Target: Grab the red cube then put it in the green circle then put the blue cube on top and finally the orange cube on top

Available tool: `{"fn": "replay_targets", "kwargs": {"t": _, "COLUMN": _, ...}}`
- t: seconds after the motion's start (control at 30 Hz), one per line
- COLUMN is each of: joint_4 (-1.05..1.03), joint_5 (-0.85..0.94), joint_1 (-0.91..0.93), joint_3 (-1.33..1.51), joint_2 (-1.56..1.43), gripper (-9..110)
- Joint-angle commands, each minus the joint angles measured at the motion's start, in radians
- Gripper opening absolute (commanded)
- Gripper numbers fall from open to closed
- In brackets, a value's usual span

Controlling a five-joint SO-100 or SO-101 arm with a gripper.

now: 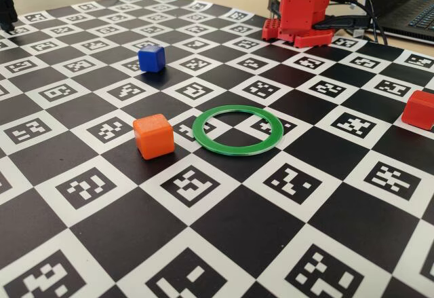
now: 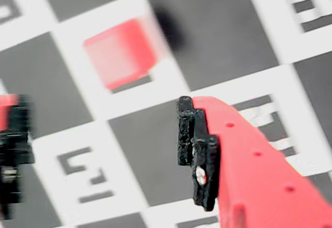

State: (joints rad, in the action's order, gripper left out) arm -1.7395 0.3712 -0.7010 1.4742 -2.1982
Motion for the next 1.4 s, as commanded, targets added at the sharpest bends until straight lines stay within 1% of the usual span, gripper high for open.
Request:
{"fn": "replay_targets", "kwargs": {"t": 0.0, "joint_4": -0.087, "joint_5": -0.054, "joint_1": -0.052, "joint_3": -0.104, "joint_2": 0.023, "gripper": 30}}
{"fn": "replay_targets", "kwargs": {"t": 0.2, "joint_4": -0.101, "joint_5": -0.158, "joint_1": -0.117, "joint_3": -0.202, "joint_2": 0.149, "gripper": 35}}
{"fn": "replay_targets", "kwargs": {"t": 0.33, "joint_4": -0.101, "joint_5": -0.172, "joint_1": -0.146, "joint_3": -0.265, "joint_2": 0.241, "gripper": 36}}
{"fn": "replay_targets", "kwargs": {"t": 0.47, "joint_4": -0.087, "joint_5": -0.15, "joint_1": -0.156, "joint_3": -0.304, "joint_2": 0.333, "gripper": 36}}
{"fn": "replay_targets", "kwargs": {"t": 0.67, "joint_4": -0.101, "joint_5": -0.006, "joint_1": -0.179, "joint_3": -0.318, "joint_2": 0.471, "gripper": 36}}
{"fn": "replay_targets", "kwargs": {"t": 1.03, "joint_4": -0.101, "joint_5": 0.041, "joint_1": -0.293, "joint_3": -0.328, "joint_2": 0.626, "gripper": 41}}
{"fn": "replay_targets", "kwargs": {"t": 1.23, "joint_4": -0.098, "joint_5": 0.04, "joint_1": -0.327, "joint_3": -0.41, "joint_2": 0.785, "gripper": 41}}
{"fn": "replay_targets", "kwargs": {"t": 1.37, "joint_4": -0.035, "joint_5": 0.054, "joint_1": -0.328, "joint_3": -0.39, "joint_2": 0.822, "gripper": 41}}
